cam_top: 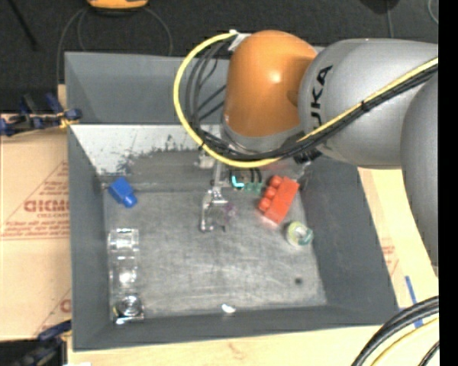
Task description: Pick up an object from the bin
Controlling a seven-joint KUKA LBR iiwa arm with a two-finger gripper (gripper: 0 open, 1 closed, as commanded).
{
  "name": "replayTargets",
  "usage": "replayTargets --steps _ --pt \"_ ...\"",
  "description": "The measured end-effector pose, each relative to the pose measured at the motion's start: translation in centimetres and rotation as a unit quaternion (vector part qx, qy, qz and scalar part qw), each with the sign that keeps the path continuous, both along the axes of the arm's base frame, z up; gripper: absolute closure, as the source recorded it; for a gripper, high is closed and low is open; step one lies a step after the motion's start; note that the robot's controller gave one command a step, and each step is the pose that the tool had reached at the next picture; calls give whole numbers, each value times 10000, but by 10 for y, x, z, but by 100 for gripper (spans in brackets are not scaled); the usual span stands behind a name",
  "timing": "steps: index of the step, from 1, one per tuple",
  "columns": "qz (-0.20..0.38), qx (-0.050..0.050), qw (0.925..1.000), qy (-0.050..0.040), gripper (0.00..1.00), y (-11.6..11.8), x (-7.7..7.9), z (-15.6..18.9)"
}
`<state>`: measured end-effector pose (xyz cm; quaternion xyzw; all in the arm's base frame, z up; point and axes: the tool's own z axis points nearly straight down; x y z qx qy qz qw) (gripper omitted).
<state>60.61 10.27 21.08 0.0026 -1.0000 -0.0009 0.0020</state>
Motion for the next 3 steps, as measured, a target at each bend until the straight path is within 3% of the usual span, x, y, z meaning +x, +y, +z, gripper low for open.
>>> replayTargets --steps 1,2,3 --pt "-647 18 9979 -76 0 -107 -28 -139" --pt "-633 14 9979 -122 100 -105 -25 -134" --pt "-399 -18 9992 -84 100 -105 -25 37"
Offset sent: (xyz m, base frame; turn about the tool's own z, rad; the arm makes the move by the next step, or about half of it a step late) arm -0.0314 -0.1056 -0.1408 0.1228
